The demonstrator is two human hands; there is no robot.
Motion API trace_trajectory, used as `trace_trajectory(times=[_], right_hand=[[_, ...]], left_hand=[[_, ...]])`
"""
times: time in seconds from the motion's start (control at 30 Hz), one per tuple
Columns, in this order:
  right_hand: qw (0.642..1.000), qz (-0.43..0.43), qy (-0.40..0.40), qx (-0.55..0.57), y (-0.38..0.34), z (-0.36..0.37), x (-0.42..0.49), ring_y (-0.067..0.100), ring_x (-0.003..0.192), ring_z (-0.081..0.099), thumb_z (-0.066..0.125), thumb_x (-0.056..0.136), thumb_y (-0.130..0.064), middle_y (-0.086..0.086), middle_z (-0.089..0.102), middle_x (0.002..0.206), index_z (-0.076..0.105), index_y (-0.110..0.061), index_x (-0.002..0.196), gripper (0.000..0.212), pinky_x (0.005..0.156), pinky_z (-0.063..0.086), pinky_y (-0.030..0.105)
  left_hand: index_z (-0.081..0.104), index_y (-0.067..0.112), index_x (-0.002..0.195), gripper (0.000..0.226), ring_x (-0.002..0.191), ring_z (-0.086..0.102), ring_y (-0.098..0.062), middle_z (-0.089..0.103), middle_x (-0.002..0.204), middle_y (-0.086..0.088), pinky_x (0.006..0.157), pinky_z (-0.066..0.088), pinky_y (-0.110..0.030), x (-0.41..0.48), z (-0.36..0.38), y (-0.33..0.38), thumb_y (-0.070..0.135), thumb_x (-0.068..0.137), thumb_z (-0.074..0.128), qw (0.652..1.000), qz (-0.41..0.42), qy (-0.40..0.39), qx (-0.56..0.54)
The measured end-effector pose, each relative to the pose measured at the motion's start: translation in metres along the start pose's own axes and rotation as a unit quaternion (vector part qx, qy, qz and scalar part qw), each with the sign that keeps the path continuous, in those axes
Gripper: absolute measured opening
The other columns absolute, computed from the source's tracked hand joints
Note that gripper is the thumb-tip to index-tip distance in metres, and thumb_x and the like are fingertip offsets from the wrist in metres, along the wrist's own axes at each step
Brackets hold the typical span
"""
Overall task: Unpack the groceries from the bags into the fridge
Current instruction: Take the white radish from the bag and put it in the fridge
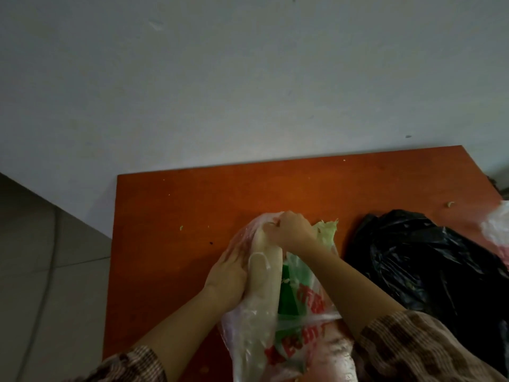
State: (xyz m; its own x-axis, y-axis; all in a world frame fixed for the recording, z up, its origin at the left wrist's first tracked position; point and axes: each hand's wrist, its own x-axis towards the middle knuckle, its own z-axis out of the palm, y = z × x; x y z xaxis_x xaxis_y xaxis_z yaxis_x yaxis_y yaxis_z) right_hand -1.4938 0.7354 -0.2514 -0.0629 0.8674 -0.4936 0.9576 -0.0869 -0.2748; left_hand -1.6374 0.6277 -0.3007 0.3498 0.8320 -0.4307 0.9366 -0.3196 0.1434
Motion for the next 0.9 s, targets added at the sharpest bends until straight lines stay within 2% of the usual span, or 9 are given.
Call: trace_trajectory(times=[0.13,0.23,0.33,0.47,0.53,0.7,0.8,0.87,0.9], right_hand=[[0.994,0.057,-0.066,0.071,-0.006,0.004,0.004,0.018,0.071,0.059,0.063,0.080,-0.054,0.000,0.056,0.075,0.057,-0.009,0.089,0.047,0.057,0.048,0.028],[0.987,0.081,-0.081,0.113,-0.007,0.005,0.000,0.017,0.081,0.059,0.068,0.077,-0.051,-0.001,0.057,0.086,0.056,-0.010,0.111,0.055,0.064,0.052,0.028],[0.984,0.087,-0.051,0.147,-0.003,0.001,-0.009,0.015,0.080,0.059,0.073,0.073,-0.052,-0.001,0.059,0.086,0.055,-0.012,0.105,0.054,0.067,0.055,0.028],[0.984,0.081,-0.001,0.159,0.008,-0.006,-0.029,0.010,0.054,0.051,0.074,0.067,-0.063,-0.003,0.056,0.068,0.060,-0.008,0.093,0.062,0.040,0.039,0.021],[0.978,0.087,0.023,0.187,0.012,-0.012,-0.043,0.012,0.064,0.061,0.075,0.059,-0.068,-0.001,0.063,0.079,0.058,-0.009,0.100,0.074,0.046,0.048,0.023],[0.973,0.029,0.114,0.200,0.016,-0.046,-0.089,0.017,0.087,0.062,0.074,0.055,-0.072,-0.005,0.063,0.096,0.056,-0.025,0.100,0.068,0.076,0.055,0.036],[0.963,-0.036,0.149,0.221,0.018,-0.070,-0.118,0.016,0.088,0.064,0.072,0.051,-0.075,-0.004,0.066,0.094,0.063,-0.019,0.102,0.076,0.076,0.057,0.036],[0.957,-0.067,0.158,0.234,0.020,-0.083,-0.134,0.013,0.084,0.065,0.080,0.059,-0.063,-0.005,0.068,0.091,0.065,-0.016,0.100,0.064,0.069,0.055,0.027],[0.955,-0.079,0.163,0.235,0.021,-0.089,-0.143,0.011,0.083,0.065,0.082,0.063,-0.056,-0.006,0.068,0.090,0.063,-0.018,0.098,0.054,0.067,0.054,0.023]], left_hand=[[-0.004,0.005,0.151,0.058,0.148,-0.010,-0.025,-0.009,0.160,-0.015,0.121,-0.004,-0.041,0.002,0.004,0.001,0.021,0.103,0.025,0.999,0.003,-0.018,0.036],[-0.007,0.005,0.151,0.057,0.147,-0.013,-0.024,-0.013,0.159,-0.014,0.121,-0.002,-0.041,0.003,0.007,0.001,0.019,0.103,0.022,0.999,-0.005,-0.033,0.020],[-0.011,0.005,0.150,0.062,0.147,-0.014,-0.026,-0.017,0.158,-0.015,0.121,0.000,-0.042,0.004,0.007,0.000,0.019,0.102,0.026,0.999,0.000,-0.038,0.017],[-0.012,0.008,0.151,0.067,0.148,-0.011,-0.026,-0.014,0.159,-0.014,0.121,0.002,-0.042,0.007,0.008,0.000,0.021,0.100,0.031,0.998,-0.016,-0.047,-0.041],[-0.012,0.007,0.151,0.068,0.148,-0.010,-0.026,-0.013,0.159,-0.015,0.121,0.002,-0.041,0.003,0.004,0.002,0.020,0.100,0.032,0.998,-0.019,-0.044,-0.045],[-0.006,0.016,0.153,0.072,0.148,-0.001,-0.024,-0.007,0.161,-0.008,0.120,0.012,-0.046,0.003,-0.003,-0.005,0.035,0.097,0.035,0.993,0.022,-0.056,-0.103],[0.041,0.016,0.143,0.053,0.127,0.048,-0.021,0.048,0.142,-0.009,0.104,0.042,-0.042,-0.006,-0.036,-0.012,0.039,0.095,0.044,0.933,-0.005,-0.084,-0.350],[0.057,0.016,0.128,0.037,0.111,0.056,-0.017,0.058,0.127,-0.004,0.091,0.048,-0.033,-0.016,-0.062,-0.017,0.026,0.092,0.054,0.866,-0.022,-0.065,-0.496],[0.052,0.020,0.134,0.049,0.116,0.052,-0.014,0.052,0.134,0.002,0.091,0.047,-0.030,-0.021,-0.073,-0.019,0.021,0.086,0.059,0.846,-0.025,-0.023,-0.532]])
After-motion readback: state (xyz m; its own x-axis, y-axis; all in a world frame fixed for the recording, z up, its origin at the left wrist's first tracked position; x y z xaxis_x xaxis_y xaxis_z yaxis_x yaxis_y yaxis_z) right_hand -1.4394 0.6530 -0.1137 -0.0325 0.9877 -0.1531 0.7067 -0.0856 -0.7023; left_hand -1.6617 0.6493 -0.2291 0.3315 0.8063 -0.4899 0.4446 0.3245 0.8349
